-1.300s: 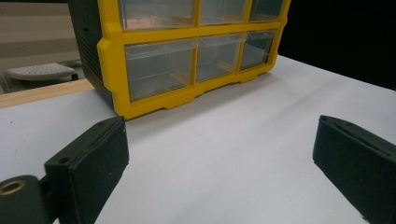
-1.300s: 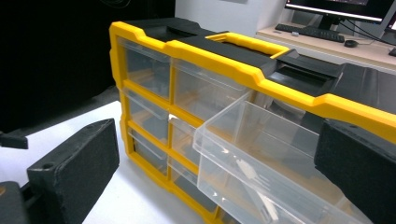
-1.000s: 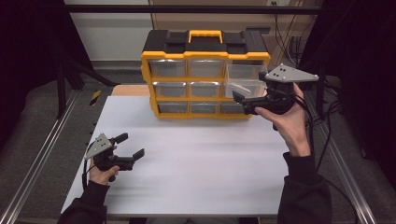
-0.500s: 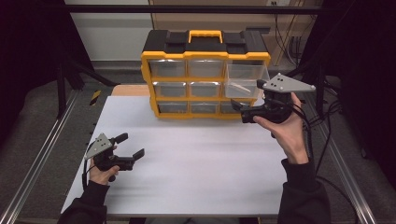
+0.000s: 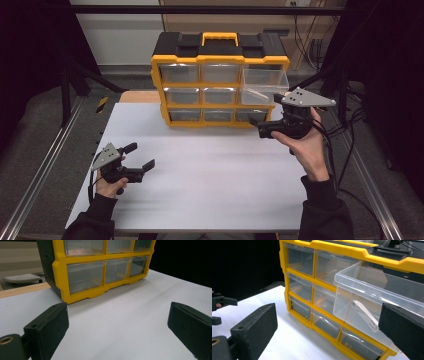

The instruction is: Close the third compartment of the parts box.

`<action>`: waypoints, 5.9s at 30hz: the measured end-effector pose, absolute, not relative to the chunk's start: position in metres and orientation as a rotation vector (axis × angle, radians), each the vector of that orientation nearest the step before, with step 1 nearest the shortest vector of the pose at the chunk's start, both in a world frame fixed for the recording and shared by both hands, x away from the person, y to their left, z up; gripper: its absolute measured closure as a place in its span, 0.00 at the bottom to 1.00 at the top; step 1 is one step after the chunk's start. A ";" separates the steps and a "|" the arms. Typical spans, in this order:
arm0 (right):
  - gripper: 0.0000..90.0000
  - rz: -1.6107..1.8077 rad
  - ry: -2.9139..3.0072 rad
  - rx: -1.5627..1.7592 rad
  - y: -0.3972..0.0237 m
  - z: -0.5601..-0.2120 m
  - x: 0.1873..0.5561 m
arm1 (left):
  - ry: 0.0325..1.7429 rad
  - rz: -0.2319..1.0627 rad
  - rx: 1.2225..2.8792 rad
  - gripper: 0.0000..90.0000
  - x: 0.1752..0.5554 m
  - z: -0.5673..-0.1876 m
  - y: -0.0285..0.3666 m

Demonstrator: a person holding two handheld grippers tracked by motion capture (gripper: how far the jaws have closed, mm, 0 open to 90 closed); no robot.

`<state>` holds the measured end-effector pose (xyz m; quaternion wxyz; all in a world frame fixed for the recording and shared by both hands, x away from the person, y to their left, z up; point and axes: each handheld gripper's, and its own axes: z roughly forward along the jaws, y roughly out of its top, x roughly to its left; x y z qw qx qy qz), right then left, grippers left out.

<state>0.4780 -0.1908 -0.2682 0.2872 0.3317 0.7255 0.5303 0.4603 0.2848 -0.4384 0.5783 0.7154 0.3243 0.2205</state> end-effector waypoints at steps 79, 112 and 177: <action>1.00 1.333 1.904 0.971 -0.197 -0.291 0.505 | 0.755 0.520 1.674 0.03 0.460 -0.437 0.285; 1.00 1.261 1.863 1.022 -0.198 -0.290 0.528 | 0.755 0.519 1.679 0.03 0.460 -0.438 0.285; 1.00 1.247 1.832 1.076 -0.195 -0.292 0.575 | 0.754 0.517 1.681 0.03 0.460 -0.438 0.285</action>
